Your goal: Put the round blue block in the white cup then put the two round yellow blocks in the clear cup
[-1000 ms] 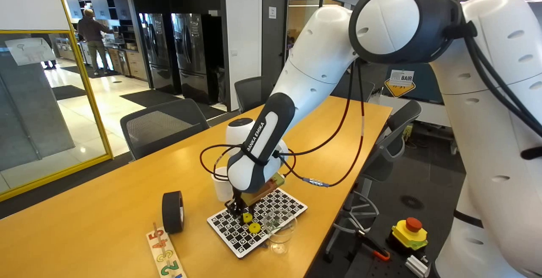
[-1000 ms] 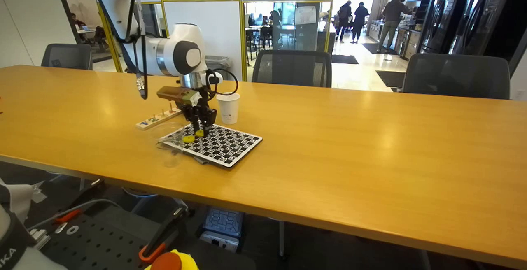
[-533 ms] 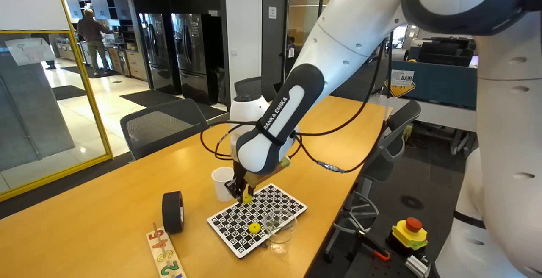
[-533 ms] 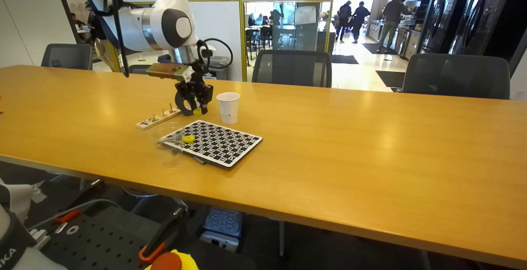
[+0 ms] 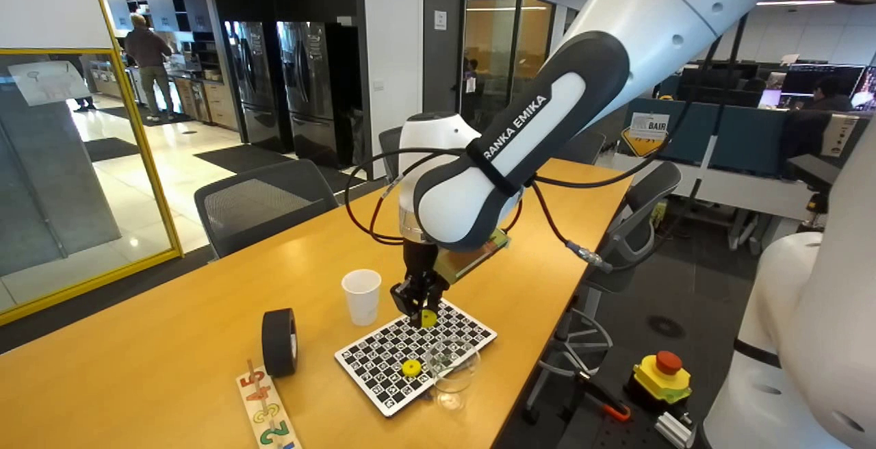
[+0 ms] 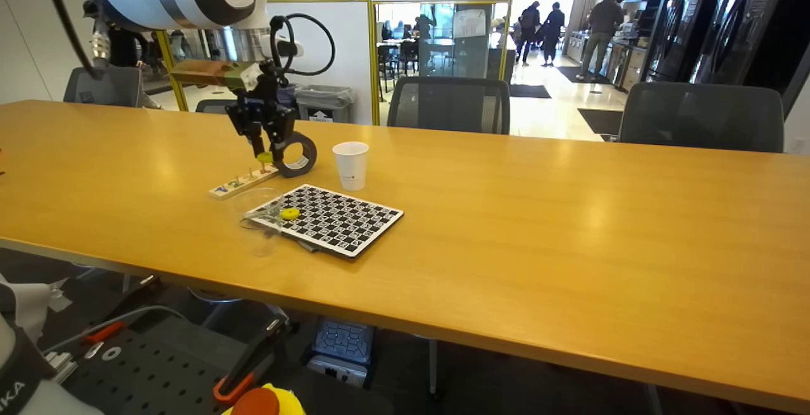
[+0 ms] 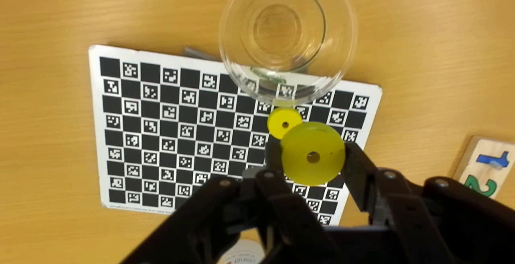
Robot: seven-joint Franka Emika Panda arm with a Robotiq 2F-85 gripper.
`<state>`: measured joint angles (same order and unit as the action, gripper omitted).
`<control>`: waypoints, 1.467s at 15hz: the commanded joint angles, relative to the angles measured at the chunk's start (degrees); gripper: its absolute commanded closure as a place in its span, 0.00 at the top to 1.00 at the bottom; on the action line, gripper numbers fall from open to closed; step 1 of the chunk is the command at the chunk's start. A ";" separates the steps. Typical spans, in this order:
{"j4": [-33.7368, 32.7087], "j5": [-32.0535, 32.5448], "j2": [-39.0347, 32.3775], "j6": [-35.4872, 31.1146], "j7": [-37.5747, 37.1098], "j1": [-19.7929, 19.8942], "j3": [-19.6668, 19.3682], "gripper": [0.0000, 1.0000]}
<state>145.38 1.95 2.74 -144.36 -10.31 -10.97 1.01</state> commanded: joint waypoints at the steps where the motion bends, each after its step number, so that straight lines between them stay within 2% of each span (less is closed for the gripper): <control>1: 3.41 -6.14 5.62 4.65 7.32 1.84 1.60 0.18; 6: 3.29 -10.62 4.04 8.20 13.41 2.84 1.14 0.18; 16: 1.90 -13.58 -2.06 8.68 17.74 4.31 1.53 0.18; 17: 1.80 -13.82 -2.46 8.74 18.02 4.36 1.62 0.22; 18: 1.76 -14.05 -2.68 8.74 18.33 4.41 1.70 0.67; 19: 1.81 -14.11 -2.75 8.42 18.45 4.43 1.79 0.68; 20: 1.94 -13.69 -2.64 7.93 18.02 4.44 1.90 0.74; 22: 2.35 -12.81 -1.82 6.68 16.99 4.40 2.07 0.90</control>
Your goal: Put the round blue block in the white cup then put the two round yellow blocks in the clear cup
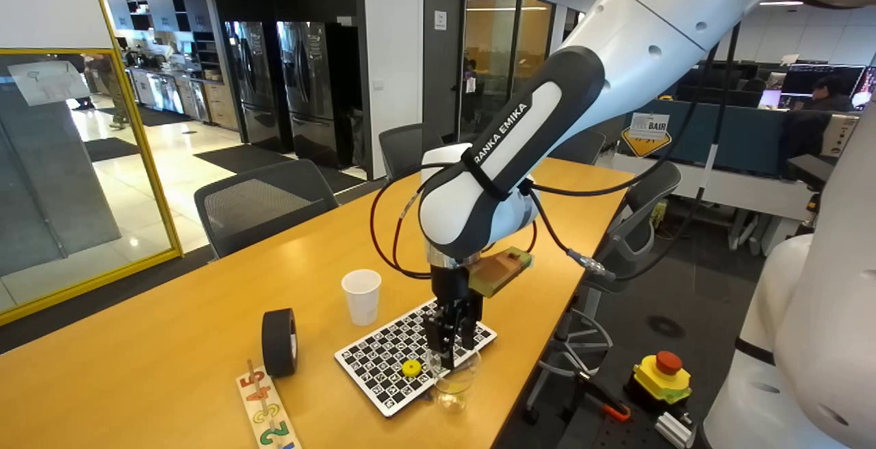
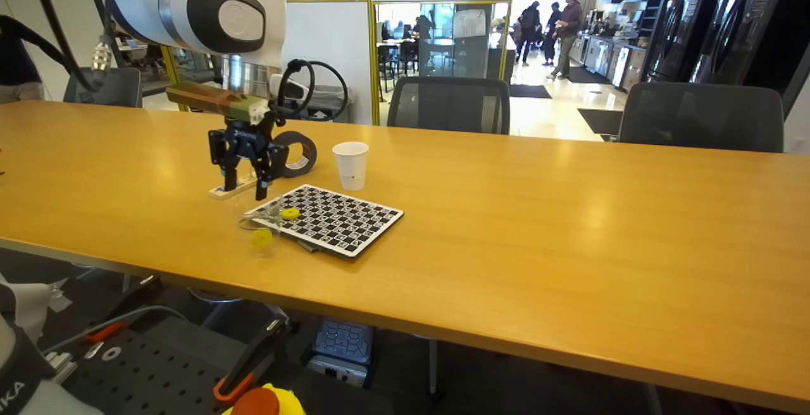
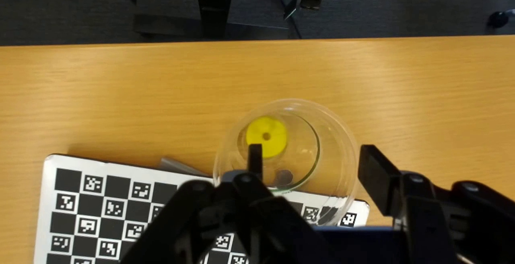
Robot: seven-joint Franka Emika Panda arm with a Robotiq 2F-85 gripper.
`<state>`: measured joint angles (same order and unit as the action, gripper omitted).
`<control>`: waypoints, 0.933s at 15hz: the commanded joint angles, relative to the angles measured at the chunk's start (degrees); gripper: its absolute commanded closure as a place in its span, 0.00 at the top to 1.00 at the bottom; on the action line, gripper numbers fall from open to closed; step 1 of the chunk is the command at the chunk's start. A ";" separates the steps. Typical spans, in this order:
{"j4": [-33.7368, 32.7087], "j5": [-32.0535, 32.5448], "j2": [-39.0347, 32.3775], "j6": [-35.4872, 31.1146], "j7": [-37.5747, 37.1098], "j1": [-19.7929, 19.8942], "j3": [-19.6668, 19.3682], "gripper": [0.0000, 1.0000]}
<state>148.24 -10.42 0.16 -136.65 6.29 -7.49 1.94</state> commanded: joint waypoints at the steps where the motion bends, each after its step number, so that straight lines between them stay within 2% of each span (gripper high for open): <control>1: -0.43 -0.38 1.31 -1.47 0.28 0.91 1.19 0.97; 2: -0.39 -0.14 1.73 -2.11 -0.03 0.91 1.23 1.00; 9: -1.43 4.55 0.05 -13.77 -3.56 0.59 2.06 1.00; 14: -1.75 13.86 -4.25 -20.87 -12.00 0.60 1.95 1.00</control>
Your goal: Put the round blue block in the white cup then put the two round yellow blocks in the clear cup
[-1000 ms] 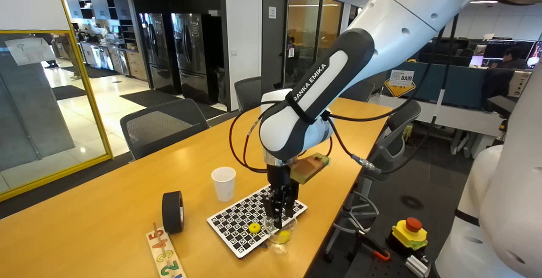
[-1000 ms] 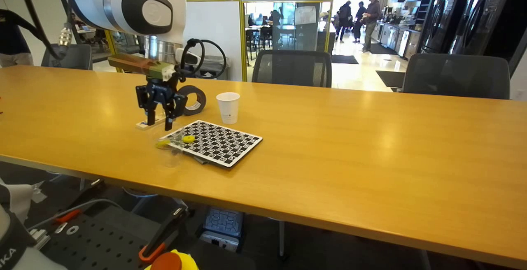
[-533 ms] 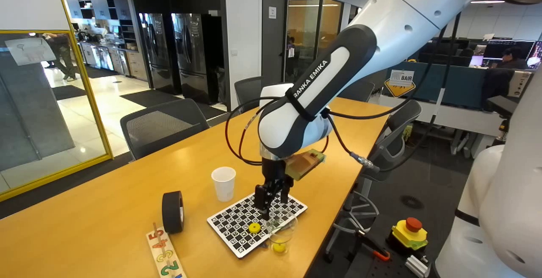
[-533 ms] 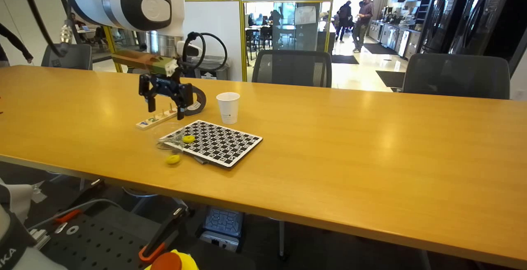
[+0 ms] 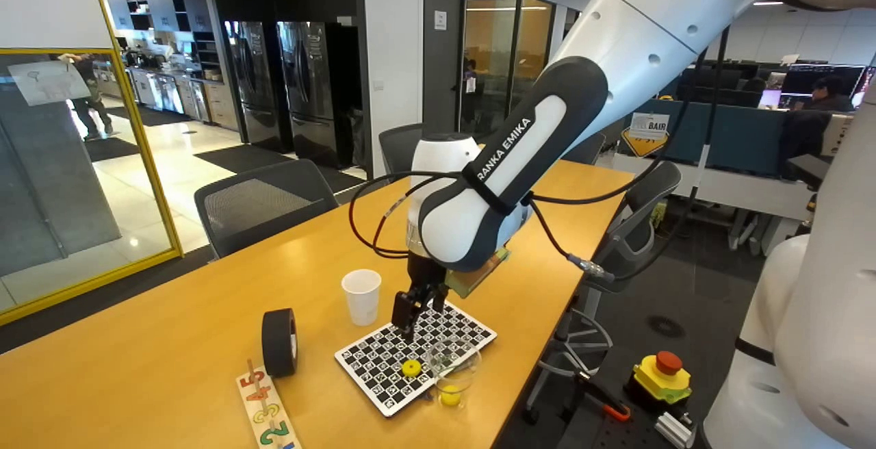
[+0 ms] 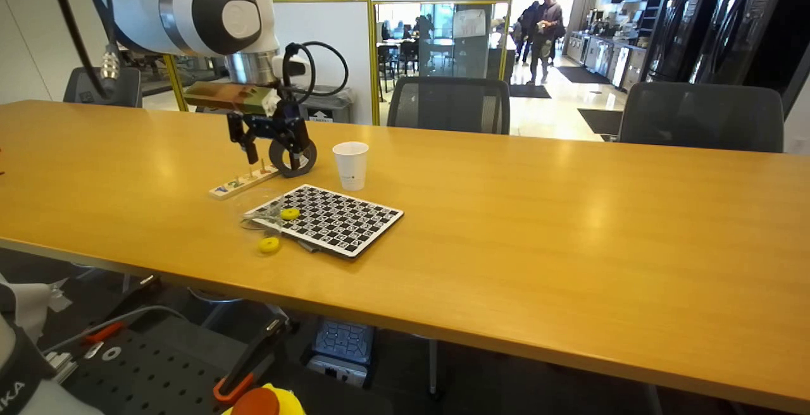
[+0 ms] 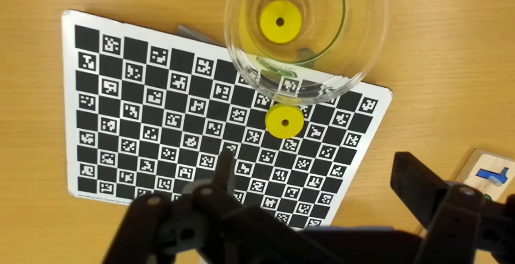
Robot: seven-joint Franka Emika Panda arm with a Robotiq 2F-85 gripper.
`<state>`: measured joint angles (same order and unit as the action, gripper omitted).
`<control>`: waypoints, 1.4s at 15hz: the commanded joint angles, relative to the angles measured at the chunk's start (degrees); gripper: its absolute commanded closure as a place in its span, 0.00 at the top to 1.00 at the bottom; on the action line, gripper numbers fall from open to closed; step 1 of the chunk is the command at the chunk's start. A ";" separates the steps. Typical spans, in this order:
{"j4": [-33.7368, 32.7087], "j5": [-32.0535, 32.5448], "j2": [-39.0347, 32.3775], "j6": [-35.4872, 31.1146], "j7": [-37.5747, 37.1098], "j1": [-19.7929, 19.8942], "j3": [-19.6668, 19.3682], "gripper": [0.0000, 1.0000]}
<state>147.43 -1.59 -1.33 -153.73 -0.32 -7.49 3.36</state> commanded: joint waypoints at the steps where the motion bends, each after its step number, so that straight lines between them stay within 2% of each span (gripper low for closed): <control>1: -1.24 6.74 -3.97 -4.45 -6.86 0.44 0.34 1.00; 5: -2.67 9.67 -8.59 -5.36 -9.99 -0.26 -0.17 1.00; 14: -10.46 5.07 -17.90 -3.73 -4.50 0.79 1.29 1.00; 21: -13.52 2.66 -22.71 -3.08 -2.16 1.39 1.93 1.00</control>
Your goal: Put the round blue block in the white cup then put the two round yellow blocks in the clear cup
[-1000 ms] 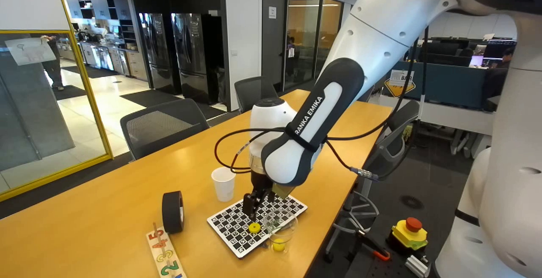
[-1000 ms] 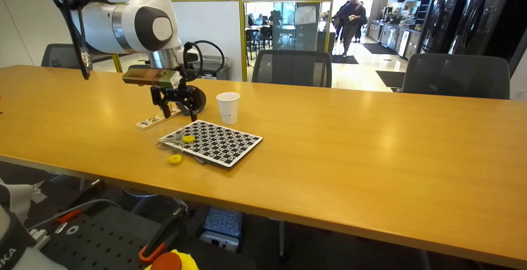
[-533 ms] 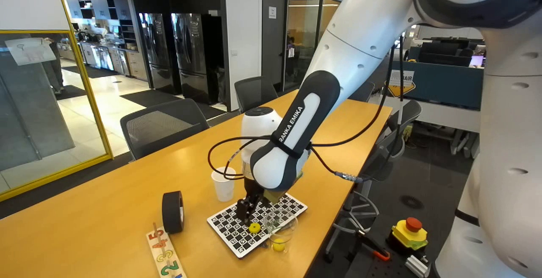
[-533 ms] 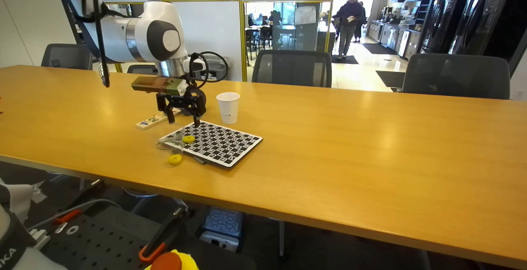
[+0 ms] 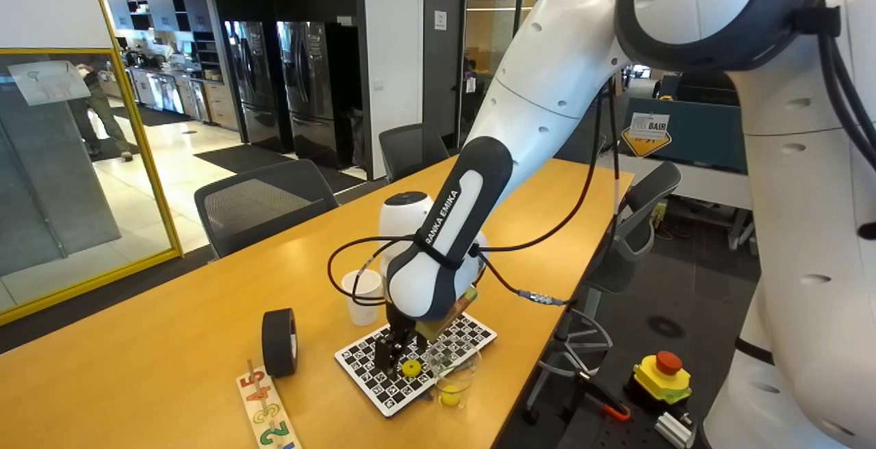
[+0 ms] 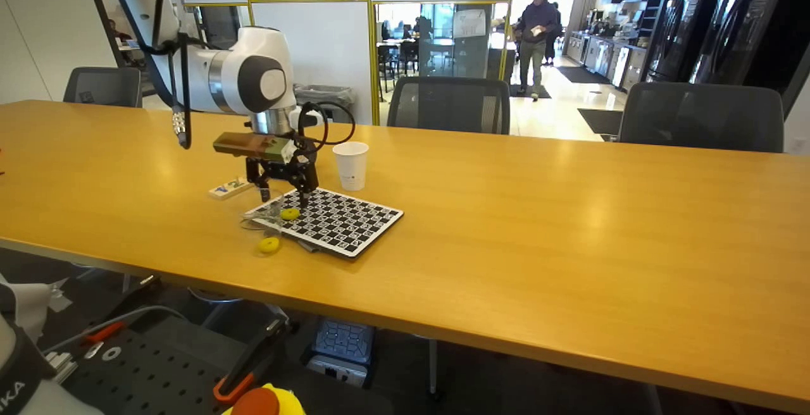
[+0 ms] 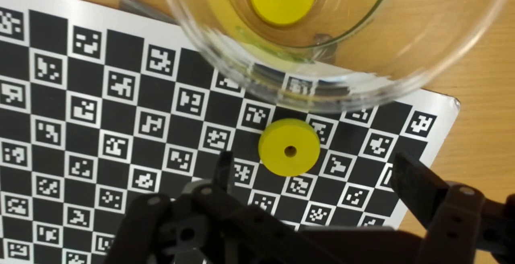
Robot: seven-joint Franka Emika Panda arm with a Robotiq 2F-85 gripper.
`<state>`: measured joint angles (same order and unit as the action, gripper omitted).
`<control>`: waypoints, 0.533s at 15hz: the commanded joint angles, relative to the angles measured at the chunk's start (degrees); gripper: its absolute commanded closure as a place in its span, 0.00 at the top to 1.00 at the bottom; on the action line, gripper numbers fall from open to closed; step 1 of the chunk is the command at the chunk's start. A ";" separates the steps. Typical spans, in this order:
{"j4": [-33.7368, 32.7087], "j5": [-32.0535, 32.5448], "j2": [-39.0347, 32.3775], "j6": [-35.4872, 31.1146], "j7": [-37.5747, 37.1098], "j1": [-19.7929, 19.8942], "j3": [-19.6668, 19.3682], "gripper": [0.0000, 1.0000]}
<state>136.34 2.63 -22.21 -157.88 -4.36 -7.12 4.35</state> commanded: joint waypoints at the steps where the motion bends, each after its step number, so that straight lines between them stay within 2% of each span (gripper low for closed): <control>1: -2.72 -1.40 -2.27 1.11 1.62 0.89 0.65 1.00; 8: -3.63 -1.86 -3.88 0.80 1.62 1.92 0.57 1.00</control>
<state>134.23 2.37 -25.33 -157.80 -4.20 -6.12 4.36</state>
